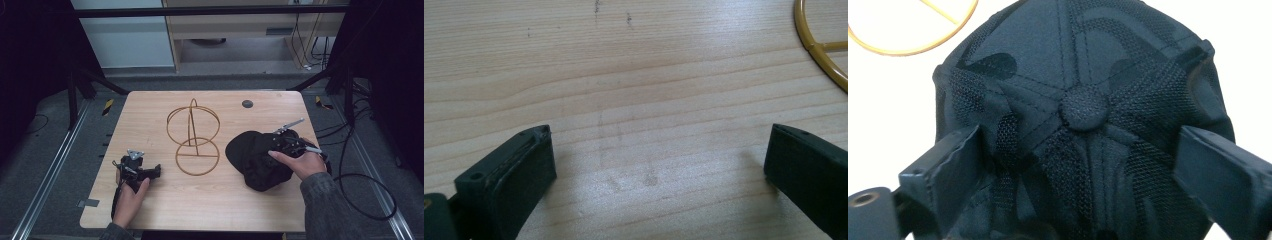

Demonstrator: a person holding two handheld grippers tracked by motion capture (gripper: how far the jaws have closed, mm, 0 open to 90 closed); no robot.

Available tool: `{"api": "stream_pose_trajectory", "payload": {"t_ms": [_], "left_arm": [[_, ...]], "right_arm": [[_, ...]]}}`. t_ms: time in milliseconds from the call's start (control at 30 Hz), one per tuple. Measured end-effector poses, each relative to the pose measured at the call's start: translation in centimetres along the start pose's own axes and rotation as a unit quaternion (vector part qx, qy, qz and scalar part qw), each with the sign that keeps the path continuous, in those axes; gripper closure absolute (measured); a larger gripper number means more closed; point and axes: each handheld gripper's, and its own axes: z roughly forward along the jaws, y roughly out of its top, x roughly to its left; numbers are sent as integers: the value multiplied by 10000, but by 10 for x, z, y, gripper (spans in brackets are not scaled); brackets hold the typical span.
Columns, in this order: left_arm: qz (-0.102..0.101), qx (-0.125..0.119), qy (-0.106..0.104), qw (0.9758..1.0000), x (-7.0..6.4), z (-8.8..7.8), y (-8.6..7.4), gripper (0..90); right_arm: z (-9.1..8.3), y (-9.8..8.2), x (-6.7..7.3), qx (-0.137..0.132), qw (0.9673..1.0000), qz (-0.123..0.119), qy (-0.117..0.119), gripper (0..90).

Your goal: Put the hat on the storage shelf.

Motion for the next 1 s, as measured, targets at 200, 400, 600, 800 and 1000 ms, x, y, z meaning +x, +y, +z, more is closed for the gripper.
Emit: {"api": "stream_pose_trajectory", "payload": {"t_ms": [200, 400, 600, 800, 1000], "left_arm": [[17, 1, -18, 10000, 0, 0, 0, 0], [27, -6, -24, 10000, -1, 0, 0, 0], [27, -5, -25, 10000, -1, 0, 0, 0], [26, -6, -24, 10000, -1, 0, 0, 0], [34, -5, -31, 10000, -1, 0, 0, 0]], "right_arm": [[-1, -2, -4, 0, 9999, -57, 153, 282], [-3, -5, -6, 66, 9993, -227, 279, 550], [-3, -2, -6, 145, 9989, -306, 332, 722], [-4, 2, -7, 165, 9983, -395, 404, 826], [-9, 6, -6, 202, 9980, -323, 502, 846]]}}
